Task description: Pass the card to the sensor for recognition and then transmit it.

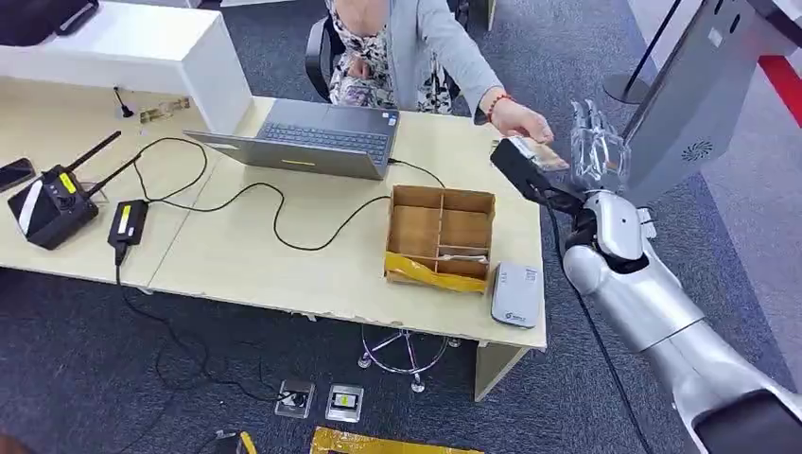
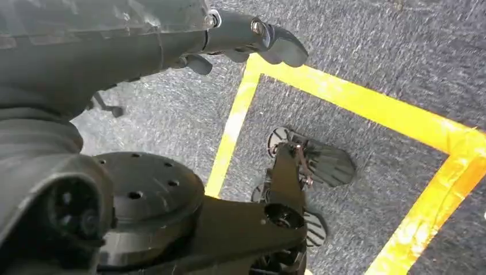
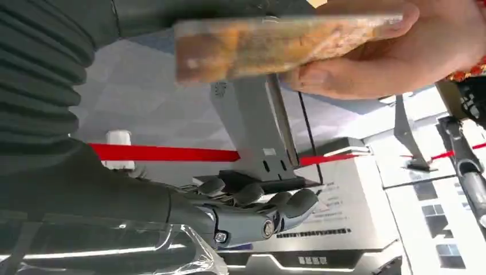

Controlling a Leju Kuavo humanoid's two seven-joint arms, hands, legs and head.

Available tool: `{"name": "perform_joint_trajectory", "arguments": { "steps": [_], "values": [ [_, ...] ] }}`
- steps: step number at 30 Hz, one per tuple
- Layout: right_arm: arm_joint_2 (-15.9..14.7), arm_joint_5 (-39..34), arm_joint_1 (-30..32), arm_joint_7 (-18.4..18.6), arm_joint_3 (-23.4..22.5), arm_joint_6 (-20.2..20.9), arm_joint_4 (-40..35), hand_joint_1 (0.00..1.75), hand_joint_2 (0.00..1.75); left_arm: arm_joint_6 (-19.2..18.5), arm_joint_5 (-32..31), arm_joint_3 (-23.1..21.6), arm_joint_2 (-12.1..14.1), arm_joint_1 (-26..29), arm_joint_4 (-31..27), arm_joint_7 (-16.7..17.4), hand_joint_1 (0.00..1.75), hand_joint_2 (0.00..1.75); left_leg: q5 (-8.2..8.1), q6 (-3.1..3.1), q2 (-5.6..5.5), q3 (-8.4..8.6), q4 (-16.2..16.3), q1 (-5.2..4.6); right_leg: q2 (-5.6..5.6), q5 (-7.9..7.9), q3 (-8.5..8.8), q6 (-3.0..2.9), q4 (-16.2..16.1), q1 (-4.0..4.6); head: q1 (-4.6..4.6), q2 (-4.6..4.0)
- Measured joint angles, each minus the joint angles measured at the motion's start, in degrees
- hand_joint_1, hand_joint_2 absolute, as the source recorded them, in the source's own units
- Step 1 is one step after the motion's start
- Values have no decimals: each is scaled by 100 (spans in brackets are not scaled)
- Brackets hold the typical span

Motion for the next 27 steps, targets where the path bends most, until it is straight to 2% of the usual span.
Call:
{"name": "perform_joint_trajectory", "arguments": {
  "steps": [9, 18, 19, 27],
  "values": [
    [138, 260, 86, -42, 2, -103, 429, 0, 175, -44, -192, -28, -28, -65, -13, 35, 0, 0, -1, 0, 12, 3, 3, 0, 11, 0, -6, 0, 0, 0, 2, 0],
    [136, 470, 305, 186, -273, -142, 488, 0, 175, -68, -378, -81, -39, -105, -13, 35, 0, 0, -1, 0, 22, 8, 3, 0, 16, 2, -5, -2, -2, 0, 2, 0],
    [131, 472, 323, 186, -310, -142, 488, 175, 175, -68, -378, -85, -39, -105, -13, 35, 0, 0, -1, 0, 24, 9, 3, 0, 21, 3, -5, -3, -1, 0, 0, 0],
    [122, 547, 470, 243, -544, -131, 378, 175, 175, -127, -452, -157, -39, -118, -13, 35, 0, 0, -1, 0, 34, 11, 4, 0, 31, 4, -6, -3, -2, 0, 2, 0]
  ]
}}
